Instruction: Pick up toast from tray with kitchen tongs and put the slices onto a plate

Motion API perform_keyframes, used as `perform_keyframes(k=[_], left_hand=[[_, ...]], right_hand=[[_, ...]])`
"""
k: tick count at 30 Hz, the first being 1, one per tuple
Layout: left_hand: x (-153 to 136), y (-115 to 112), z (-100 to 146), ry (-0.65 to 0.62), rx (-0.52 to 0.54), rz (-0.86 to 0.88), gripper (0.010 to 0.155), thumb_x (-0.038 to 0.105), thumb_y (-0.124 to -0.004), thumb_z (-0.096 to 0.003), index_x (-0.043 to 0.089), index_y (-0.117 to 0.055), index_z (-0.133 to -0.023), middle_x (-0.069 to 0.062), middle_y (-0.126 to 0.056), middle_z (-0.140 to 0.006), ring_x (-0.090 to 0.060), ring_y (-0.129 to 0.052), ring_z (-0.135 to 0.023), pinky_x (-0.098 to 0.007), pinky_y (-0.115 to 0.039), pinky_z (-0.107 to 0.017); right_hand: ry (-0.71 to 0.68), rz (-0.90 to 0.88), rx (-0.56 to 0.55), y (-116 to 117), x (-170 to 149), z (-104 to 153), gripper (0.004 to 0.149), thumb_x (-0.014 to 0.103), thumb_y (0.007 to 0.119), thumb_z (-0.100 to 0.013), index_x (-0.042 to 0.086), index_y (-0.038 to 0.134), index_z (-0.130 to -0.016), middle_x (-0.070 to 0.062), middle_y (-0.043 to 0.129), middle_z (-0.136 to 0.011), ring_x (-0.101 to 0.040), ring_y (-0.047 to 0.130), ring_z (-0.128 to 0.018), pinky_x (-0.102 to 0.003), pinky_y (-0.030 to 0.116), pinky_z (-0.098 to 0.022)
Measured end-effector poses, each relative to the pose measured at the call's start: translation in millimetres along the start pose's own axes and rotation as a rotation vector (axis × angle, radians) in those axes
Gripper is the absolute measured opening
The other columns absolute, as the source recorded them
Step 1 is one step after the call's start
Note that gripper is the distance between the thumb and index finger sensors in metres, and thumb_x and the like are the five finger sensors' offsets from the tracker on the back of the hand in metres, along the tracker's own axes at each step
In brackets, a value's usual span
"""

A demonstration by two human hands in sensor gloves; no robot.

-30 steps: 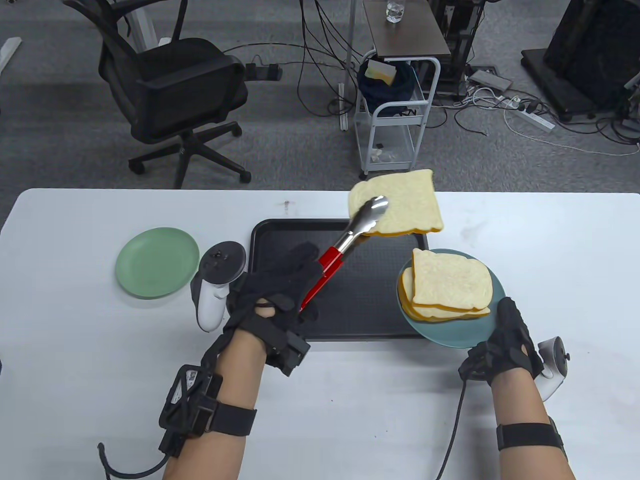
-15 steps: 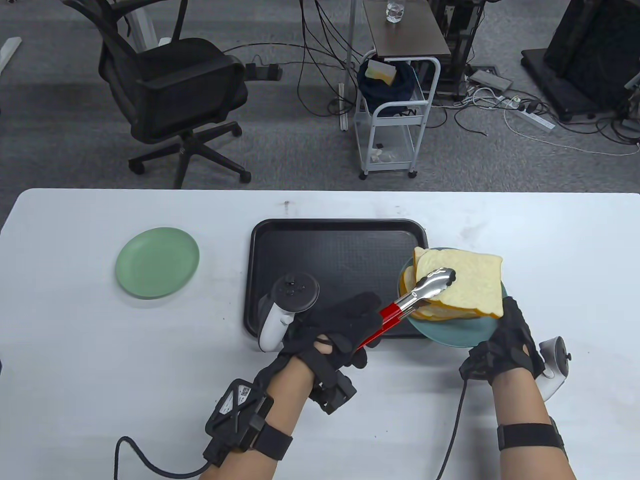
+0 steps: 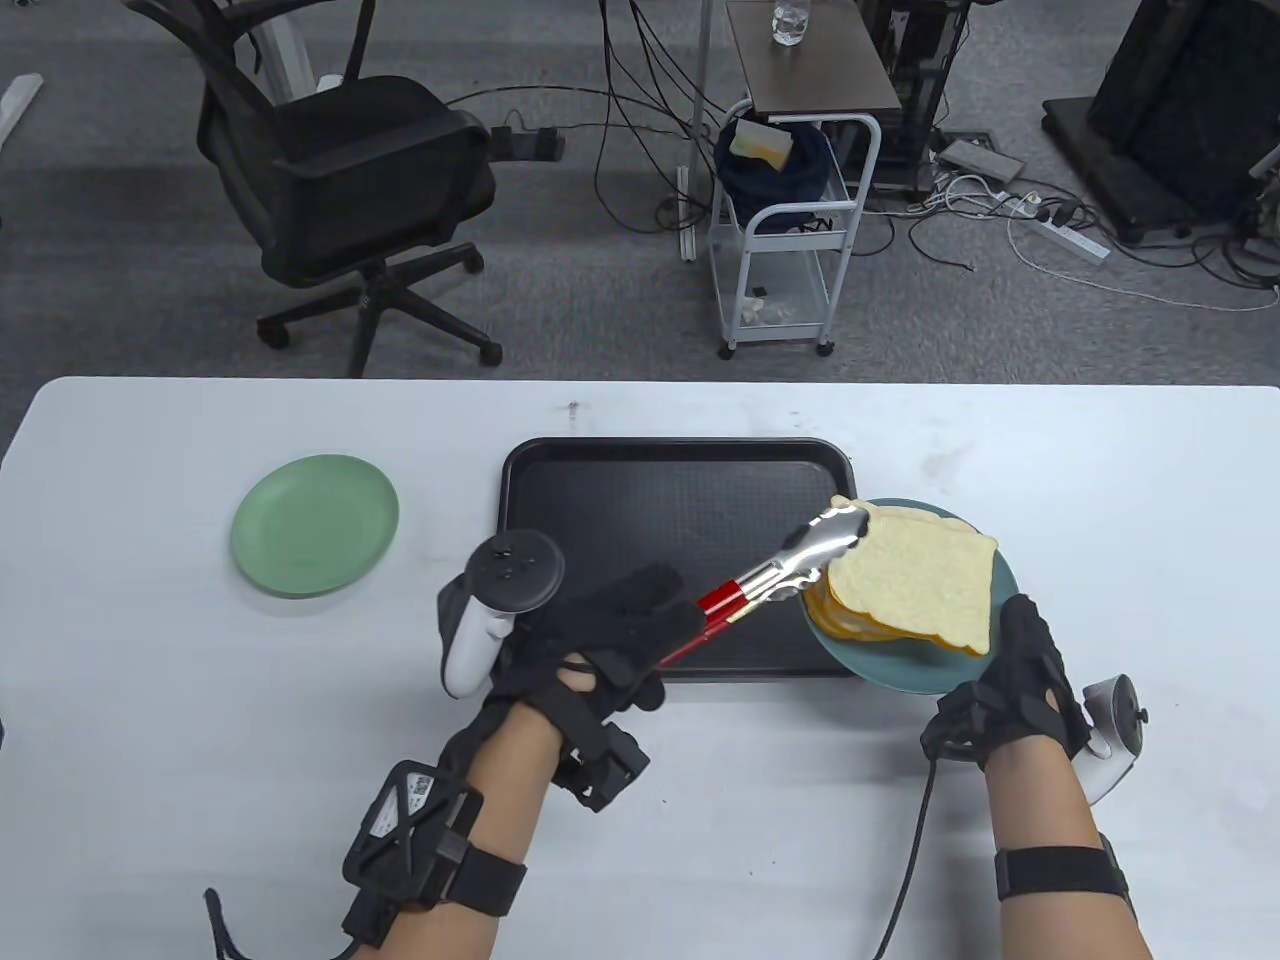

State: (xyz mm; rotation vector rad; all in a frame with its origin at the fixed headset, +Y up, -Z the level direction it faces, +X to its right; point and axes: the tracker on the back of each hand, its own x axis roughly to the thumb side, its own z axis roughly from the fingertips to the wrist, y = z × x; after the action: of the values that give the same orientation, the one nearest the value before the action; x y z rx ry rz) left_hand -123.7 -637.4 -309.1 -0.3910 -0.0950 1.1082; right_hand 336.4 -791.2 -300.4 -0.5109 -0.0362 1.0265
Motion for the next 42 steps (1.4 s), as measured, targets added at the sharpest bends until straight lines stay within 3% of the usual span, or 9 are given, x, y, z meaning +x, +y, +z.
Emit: perform_keyframes(k=[5, 7, 12, 16, 17, 20, 25, 37, 42], left_hand=[[-14.8, 86.0, 19.7, 0.063, 0.354, -0.054, 0.075, 0.059, -0.088, -0.0405, 0.030, -0.058, -0.103, -0.010, -0.087, -0.095, -0.022, -0.105, -0.048, -0.044, -0.089, -0.043], [-28.8, 109.0, 23.7, 0.121, 0.479, -0.127, 0.074, 0.055, -0.086, -0.0429, 0.033, -0.052, -0.105, -0.010, -0.078, -0.102, -0.023, -0.101, -0.058, -0.045, -0.086, -0.051], [-88.8, 143.7, 19.0, 0.319, 0.636, -0.269, 0.076, 0.046, -0.083, -0.0465, 0.037, -0.037, -0.107, -0.010, -0.057, -0.113, -0.025, -0.090, -0.077, -0.048, -0.076, -0.064], [-139.6, 151.6, 9.4, 0.459, 0.670, -0.316, 0.077, 0.044, -0.082, -0.0472, 0.037, -0.033, -0.107, -0.010, -0.053, -0.114, -0.026, -0.086, -0.081, -0.049, -0.074, -0.066], [-153.4, 152.9, 6.3, 0.497, 0.676, -0.332, 0.077, 0.043, -0.081, -0.0472, 0.037, -0.032, -0.106, -0.005, -0.052, -0.115, -0.027, -0.085, -0.082, -0.049, -0.073, -0.066], [-182.1, 155.5, 0.2, 0.573, 0.685, -0.355, 0.077, 0.041, -0.081, -0.0475, 0.036, -0.032, -0.106, -0.009, -0.049, -0.115, -0.028, -0.083, -0.083, -0.050, -0.072, -0.067], [-208.1, 159.1, -6.6, 0.634, 0.676, -0.408, 0.077, 0.041, -0.082, -0.0468, 0.036, -0.033, -0.106, -0.009, -0.049, -0.115, -0.028, -0.082, -0.084, -0.050, -0.072, -0.067], [-234.9, 158.6, -8.5, 0.695, 0.663, -0.410, 0.077, 0.043, -0.085, -0.0448, 0.033, -0.039, -0.105, -0.008, -0.057, -0.113, -0.027, -0.086, -0.094, -0.046, -0.080, -0.066], [-215.2, 162.0, 4.8, 0.677, 0.680, -0.379, 0.087, 0.055, -0.085, -0.0407, 0.031, -0.034, -0.106, -0.010, -0.041, -0.118, -0.036, -0.069, -0.104, -0.054, -0.070, -0.070]], right_hand=[[-0.003, -0.009, 0.003, -0.8, 0.5, 0.0, 0.048, 0.049, 0.060, -0.052, 0.023, 0.051, -0.092, -0.017, 0.080, -0.084, -0.036, 0.101, -0.049, -0.047, 0.090, -0.032], [-0.002, -0.010, 0.006, -0.9, 0.5, -0.1, 0.048, 0.049, 0.060, -0.052, 0.023, 0.051, -0.092, -0.017, 0.080, -0.084, -0.036, 0.101, -0.049, -0.047, 0.090, -0.032], [-0.001, 0.001, 0.003, -1.5, 0.4, -0.2, 0.048, 0.049, 0.060, -0.052, 0.023, 0.051, -0.092, -0.017, 0.080, -0.084, -0.036, 0.101, -0.049, -0.047, 0.090, -0.032], [-0.001, 0.005, 0.001, -1.6, 0.3, -0.6, 0.048, 0.049, 0.060, -0.052, 0.023, 0.051, -0.092, -0.017, 0.080, -0.084, -0.036, 0.101, -0.050, -0.047, 0.090, -0.032], [-0.002, 0.006, 0.000, -1.8, 0.3, -0.8, 0.048, 0.049, 0.060, -0.052, 0.023, 0.051, -0.092, -0.017, 0.080, -0.084, -0.036, 0.101, -0.050, -0.047, 0.090, -0.032], [-0.007, 0.009, -0.005, -3.0, 1.1, -0.6, 0.048, 0.049, 0.060, -0.052, 0.023, 0.051, -0.092, -0.017, 0.080, -0.084, -0.036, 0.101, -0.049, -0.047, 0.090, -0.032], [-0.011, 0.018, -0.012, -3.2, 1.4, -1.5, 0.048, 0.049, 0.060, -0.052, 0.023, 0.051, -0.092, -0.017, 0.080, -0.084, -0.036, 0.101, -0.049, -0.047, 0.090, -0.032], [-0.020, 0.025, -0.027, -4.9, 1.9, -2.2, 0.048, 0.049, 0.060, -0.052, 0.022, 0.051, -0.092, -0.017, 0.080, -0.084, -0.036, 0.101, -0.049, -0.047, 0.090, -0.032], [-0.021, 0.021, -0.025, -5.3, 2.2, -2.2, 0.048, 0.049, 0.060, -0.052, 0.023, 0.051, -0.092, -0.017, 0.080, -0.084, -0.036, 0.101, -0.049, -0.047, 0.090, -0.032]])
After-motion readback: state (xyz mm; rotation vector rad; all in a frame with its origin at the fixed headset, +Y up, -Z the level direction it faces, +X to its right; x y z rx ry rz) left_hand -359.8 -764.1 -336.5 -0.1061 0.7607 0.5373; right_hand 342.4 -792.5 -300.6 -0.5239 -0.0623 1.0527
